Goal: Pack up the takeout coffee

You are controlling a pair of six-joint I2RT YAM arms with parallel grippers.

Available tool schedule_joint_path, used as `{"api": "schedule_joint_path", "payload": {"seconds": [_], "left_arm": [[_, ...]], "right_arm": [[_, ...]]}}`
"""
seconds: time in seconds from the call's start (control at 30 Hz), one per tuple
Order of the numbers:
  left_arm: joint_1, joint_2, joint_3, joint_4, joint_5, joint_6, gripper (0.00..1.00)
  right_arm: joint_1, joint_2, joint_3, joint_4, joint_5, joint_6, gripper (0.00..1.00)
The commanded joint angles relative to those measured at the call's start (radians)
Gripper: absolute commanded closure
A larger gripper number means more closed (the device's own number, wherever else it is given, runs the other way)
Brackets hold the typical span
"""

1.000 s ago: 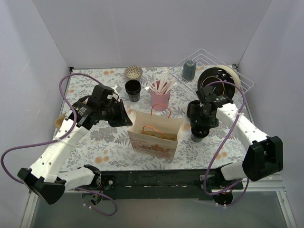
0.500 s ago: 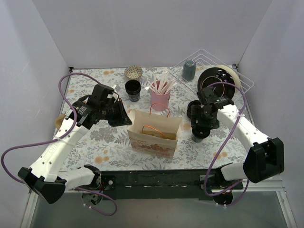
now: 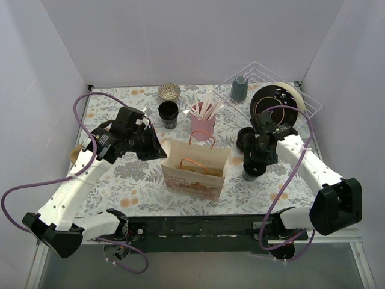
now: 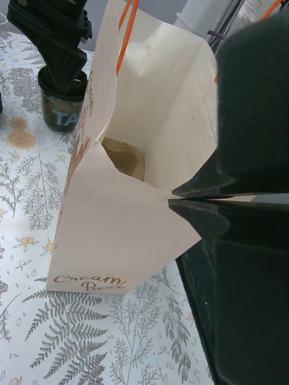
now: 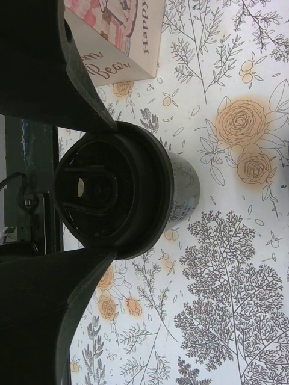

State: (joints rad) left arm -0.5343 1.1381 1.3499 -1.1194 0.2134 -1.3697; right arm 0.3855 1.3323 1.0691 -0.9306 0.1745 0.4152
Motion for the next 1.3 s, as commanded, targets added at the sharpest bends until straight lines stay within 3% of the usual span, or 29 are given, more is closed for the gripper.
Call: {"api": "schedule_joint_path", "payload": {"seconds": [0.0, 0.33, 0.6, 0.77, 0.97, 1.03, 1.27], "left_arm": [[-0.001, -0.009, 0.035, -0.002, -0.009, -0.014, 1.0], [-0.001, -0.014, 0.014, 0.024, 0.003, 0.007, 1.0], [-0.003, -0.041, -0.011, 0.17, 0.003, -0.017, 1.0], [-0.003, -0.024, -0.015, 0.164, -0.016, -0.012, 1.0], [-0.001, 0.005, 0.011, 0.141, -0.045, 0.006, 1.0], [-0.001, 0.023, 0.024, 0.124, -0.037, 0.003, 1.0], [-0.001, 0.046, 0.048, 0.092, -0.054, 0.008, 1.0]], "right_arm": [[-0.005, -0.024, -0.017, 0.006, 0.013, -0.004, 0.33], [-0.005, -0.05, 0.043, -0.01, 0.011, -0.142, 0.42], [-0.004, -0.14, 0.236, -0.074, -0.082, -0.315, 0.64], [-0.002, -0.146, 0.441, -0.154, -0.219, -0.412, 0.72], [0.003, -0.153, 0.692, -0.114, -0.412, -0.44, 0.77], [0.004, -0.157, 0.722, -0.084, -0.531, -0.438, 0.78], [0.006, -0.24, 0.707, 0.073, -0.671, -0.388, 0.81]]}}
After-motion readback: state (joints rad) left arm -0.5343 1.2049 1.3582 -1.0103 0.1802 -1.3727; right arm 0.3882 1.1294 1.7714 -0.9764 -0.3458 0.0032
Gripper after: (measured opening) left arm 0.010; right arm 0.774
